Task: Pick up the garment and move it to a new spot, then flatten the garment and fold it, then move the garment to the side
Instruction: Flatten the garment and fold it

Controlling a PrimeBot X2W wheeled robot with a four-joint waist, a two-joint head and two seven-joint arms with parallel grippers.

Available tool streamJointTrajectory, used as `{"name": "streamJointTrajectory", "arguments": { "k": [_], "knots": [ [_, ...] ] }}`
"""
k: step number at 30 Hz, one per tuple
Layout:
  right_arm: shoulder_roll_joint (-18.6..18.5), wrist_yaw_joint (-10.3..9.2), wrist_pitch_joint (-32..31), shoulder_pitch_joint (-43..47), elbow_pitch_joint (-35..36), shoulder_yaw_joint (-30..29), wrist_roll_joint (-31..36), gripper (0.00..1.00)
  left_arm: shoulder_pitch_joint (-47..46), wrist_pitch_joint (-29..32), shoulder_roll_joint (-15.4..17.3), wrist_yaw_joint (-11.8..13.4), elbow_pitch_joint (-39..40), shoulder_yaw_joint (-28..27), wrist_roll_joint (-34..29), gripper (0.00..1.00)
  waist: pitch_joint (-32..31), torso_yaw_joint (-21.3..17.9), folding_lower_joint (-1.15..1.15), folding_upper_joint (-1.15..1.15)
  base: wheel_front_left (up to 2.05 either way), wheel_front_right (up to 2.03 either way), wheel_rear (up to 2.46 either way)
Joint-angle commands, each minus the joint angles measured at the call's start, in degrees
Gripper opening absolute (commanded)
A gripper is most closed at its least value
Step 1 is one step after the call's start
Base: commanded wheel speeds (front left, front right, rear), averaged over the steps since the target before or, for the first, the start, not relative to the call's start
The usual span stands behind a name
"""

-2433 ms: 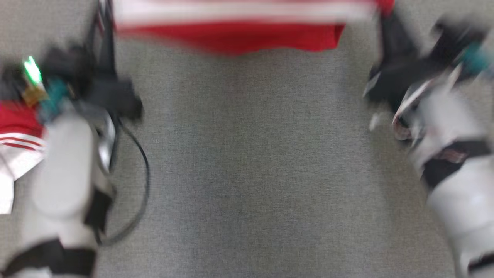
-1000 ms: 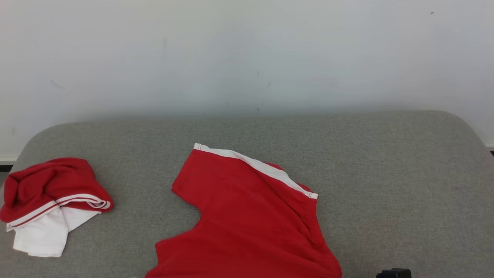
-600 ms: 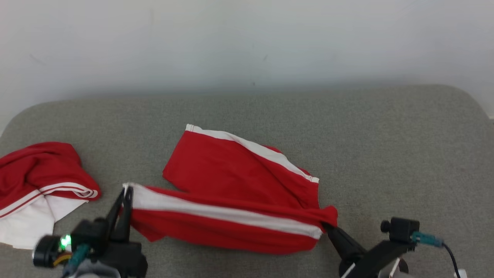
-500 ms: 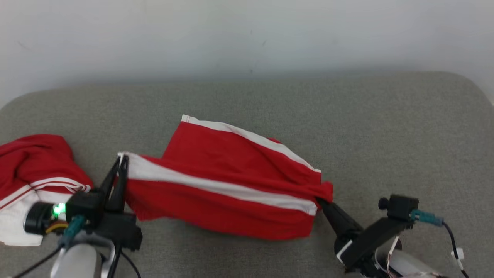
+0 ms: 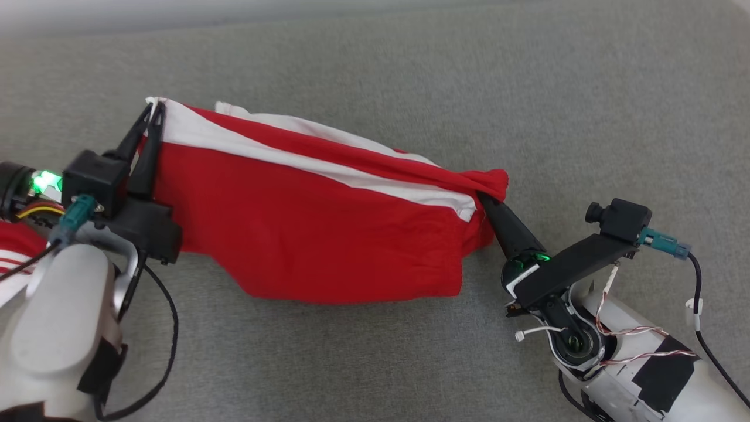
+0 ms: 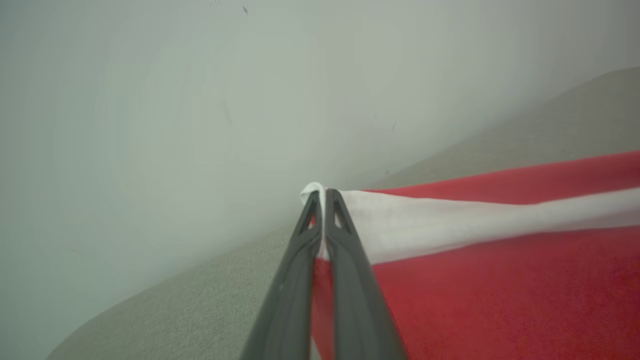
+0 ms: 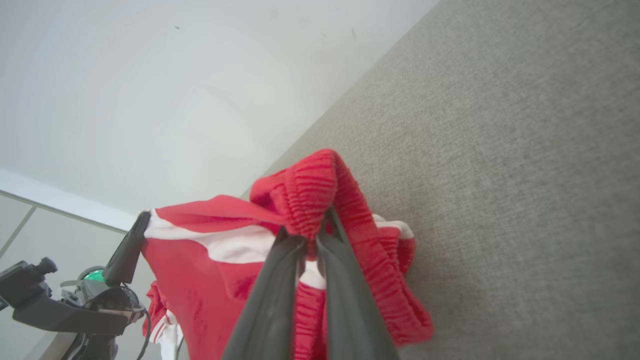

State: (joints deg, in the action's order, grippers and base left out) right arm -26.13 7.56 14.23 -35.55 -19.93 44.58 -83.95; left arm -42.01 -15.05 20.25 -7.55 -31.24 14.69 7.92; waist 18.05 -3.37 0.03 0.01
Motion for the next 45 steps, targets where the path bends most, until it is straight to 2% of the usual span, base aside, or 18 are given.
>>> {"name": "streamJointTrajectory", "arguments": {
  "k": [1, 8, 9, 10, 11, 12, 13, 14, 15, 16, 17, 24, 28, 31, 32, 37, 42, 45],
  "knots": [
    [0.68, -0.13, 0.42, -0.92, 0.32, -0.18, -0.64, 0.0, -1.8, -0.19, 1.11, 0.14, -1.49, 0.75, 0.9, 0.0, 5.03, -2.96, -0.03, -0.01, 0.0, 0.0, 0.0],
    [2.28, -0.13, 0.58, -1.02, 0.68, 1.65, -0.48, 0.0, -4.03, -0.19, 0.94, 0.18, -4.34, -0.47, 0.97, 0.0, 7.18, -4.34, -0.03, -0.01, 0.0, 0.0, 0.0],
    [2.4, -0.13, 0.66, -1.07, 0.54, 1.52, -0.42, 0.31, -4.13, -0.19, 0.68, 0.5, -4.07, -0.99, 0.92, 0.0, 7.31, -4.41, -0.03, -0.01, 0.0, 0.0, 0.0],
    [2.53, -0.13, 0.65, -1.09, 0.33, 1.32, -0.21, 0.45, -4.04, -0.19, 0.45, 0.6, -3.82, -1.4, 0.75, 0.0, 7.4, -4.44, -0.03, -0.01, 0.0, 0.0, 0.0],
    [2.63, -0.13, 0.73, -1.05, 0.0, 1.01, 0.12, 0.78, -3.68, -0.19, 0.18, 0.69, -3.8, -1.49, 0.44, 0.0, 7.44, -4.44, -0.03, -0.01, 0.0, 0.0, 0.0],
    [2.63, -0.13, 0.73, -1.05, 0.0, 1.01, 0.12, 0.78, -3.68, -0.19, 0.18, 0.69, -3.8, -1.49, 0.44, 0.0, 7.44, -4.44, -0.03, -0.01, 0.0, 0.0, 0.0],
    [2.68, -0.13, 0.79, -1.01, -0.54, 0.64, 0.44, 1.0, -3.45, -0.19, -0.03, 0.78, -3.63, -1.74, 0.27, 0.0, 7.45, -4.42, -0.03, -0.01, 0.0, 0.0, 0.0],
    [2.79, -0.14, 0.86, -0.99, -1.01, 0.13, 0.86, 1.0, -3.34, -0.19, -0.33, 1.17, -2.94, -2.27, 0.01, 0.09, 7.45, -4.35, -0.03, -0.01, 0.0, 0.0, 0.0],
    [3.02, -0.14, 0.9, -0.85, -1.38, -0.42, 1.24, 1.0, -2.97, -0.19, -0.64, 1.28, -2.45, -2.68, -0.17, 0.42, 7.38, -4.24, -0.03, -0.01, 0.0, 0.0, 0.0],
    [3.29, -0.14, 0.93, -0.69, -1.61, -1.32, 1.74, 1.0, -2.51, -0.19, -1.01, 1.37, -1.97, -3.1, -0.21, 0.88, 7.25, -4.13, -0.03, -0.01, 0.0, 0.0, 0.0],
    [3.61, -0.14, 0.91, -0.47, -1.77, -2.32, 2.36, 1.0, -2.11, -0.19, -1.31, 1.57, -1.61, -3.51, -0.27, 1.0, 7.14, -4.04, -0.03, -0.01, 0.0, 0.0, 0.0],
    [4.85, -0.16, 0.88, 1.89, -3.36, -7.93, 8.27, 1.0, 1.15, -0.19, -4.2, 2.14, 2.59, -6.74, -0.86, 1.0, 5.32, -2.98, -0.03, -0.01, 0.0, 0.0, 0.0],
    [6.27, -0.16, 0.87, 4.32, -4.44, -15.14, 14.93, 1.0, 4.57, -0.19, -6.92, 2.92, 5.85, -9.25, -0.91, 1.0, 3.55, -2.4, -0.03, -0.01, 0.0, 0.0, 0.0],
    [8.51, -0.13, 0.89, 6.78, -5.08, -22.15, 22.29, 1.0, 7.63, -0.19, -8.92, 2.62, 7.22, -10.73, -0.77, 1.0, 2.13, -2.17, -0.03, -0.01, 0.0, 0.0, 0.0],
    [9.69, -0.12, 0.9, 8.41, -5.45, -27.04, 28.94, 1.0, 9.68, -0.19, -10.26, 2.33, 7.17, -11.89, -0.23, 1.0, 1.26, -2.12, -0.03, -0.01, 0.0, 0.0, 0.0],
    [14.06, -0.13, 0.89, 12.46, -5.24, -37.3, 42.9, 1.0, 12.91, -0.19, -12.34, 2.24, 5.65, -14.75, -0.46, 1.0, 0.12, -2.28, -0.03, -0.01, 0.0, 0.0, 0.0],
    [17.11, -0.12, 0.9, 14.69, -3.5, -43.9, 55.74, 1.0, 13.75, -0.19, -13.29, 2.47, 2.25, -16.52, -1.72, 1.0, -0.19, -2.6, -0.03, -0.01, 0.0, 0.0, 0.0],
    [18.87, -0.12, 0.89, 15.66, -3.06, -45.69, 59.86, 1.0, 12.88, -0.19, -13.21, 2.99, -0.15, -17.23, -2.54, 1.0, -0.14, -2.97, -0.03, -0.01, 0.0, 0.0, 0.0]
  ]
}}
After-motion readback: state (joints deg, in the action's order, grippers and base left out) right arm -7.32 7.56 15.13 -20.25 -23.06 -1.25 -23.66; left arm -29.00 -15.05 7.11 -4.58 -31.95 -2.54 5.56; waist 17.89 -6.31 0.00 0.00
